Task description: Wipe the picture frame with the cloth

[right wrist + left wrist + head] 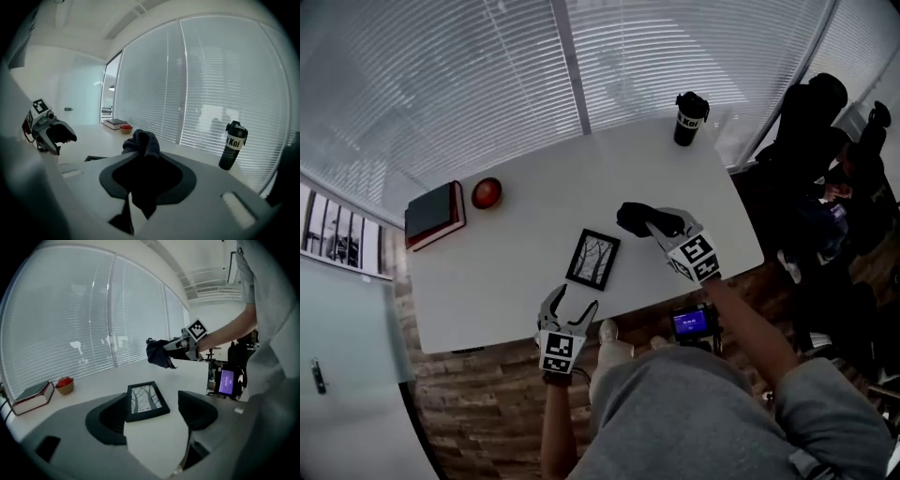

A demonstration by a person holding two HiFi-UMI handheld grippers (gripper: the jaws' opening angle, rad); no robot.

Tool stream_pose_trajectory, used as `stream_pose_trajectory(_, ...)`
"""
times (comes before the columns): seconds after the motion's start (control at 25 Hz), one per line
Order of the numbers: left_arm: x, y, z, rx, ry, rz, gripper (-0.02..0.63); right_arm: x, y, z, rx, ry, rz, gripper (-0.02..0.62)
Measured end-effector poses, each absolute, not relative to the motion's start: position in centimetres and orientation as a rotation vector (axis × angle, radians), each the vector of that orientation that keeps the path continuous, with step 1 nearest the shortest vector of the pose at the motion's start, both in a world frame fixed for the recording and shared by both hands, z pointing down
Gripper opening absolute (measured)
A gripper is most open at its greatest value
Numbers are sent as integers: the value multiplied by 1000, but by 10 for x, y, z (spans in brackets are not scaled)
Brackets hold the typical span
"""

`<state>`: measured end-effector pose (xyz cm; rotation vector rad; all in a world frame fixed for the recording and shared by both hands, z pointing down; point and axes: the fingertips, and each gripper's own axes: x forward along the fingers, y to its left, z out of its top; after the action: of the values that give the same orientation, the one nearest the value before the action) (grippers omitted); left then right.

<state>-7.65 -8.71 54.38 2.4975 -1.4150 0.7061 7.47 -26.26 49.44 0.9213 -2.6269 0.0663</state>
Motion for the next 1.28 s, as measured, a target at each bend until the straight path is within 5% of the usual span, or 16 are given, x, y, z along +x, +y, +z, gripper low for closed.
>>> stream_pose_trajectory(0.56, -109, -145, 601, 2625, -883, 797, 382, 13, -301, 570, 992, -2339, 13, 95)
stream_pose_trajectory(1.28, -100, -150, 634, 2645, -868, 1016, 394, 4, -262, 609, 918, -2372, 422, 90)
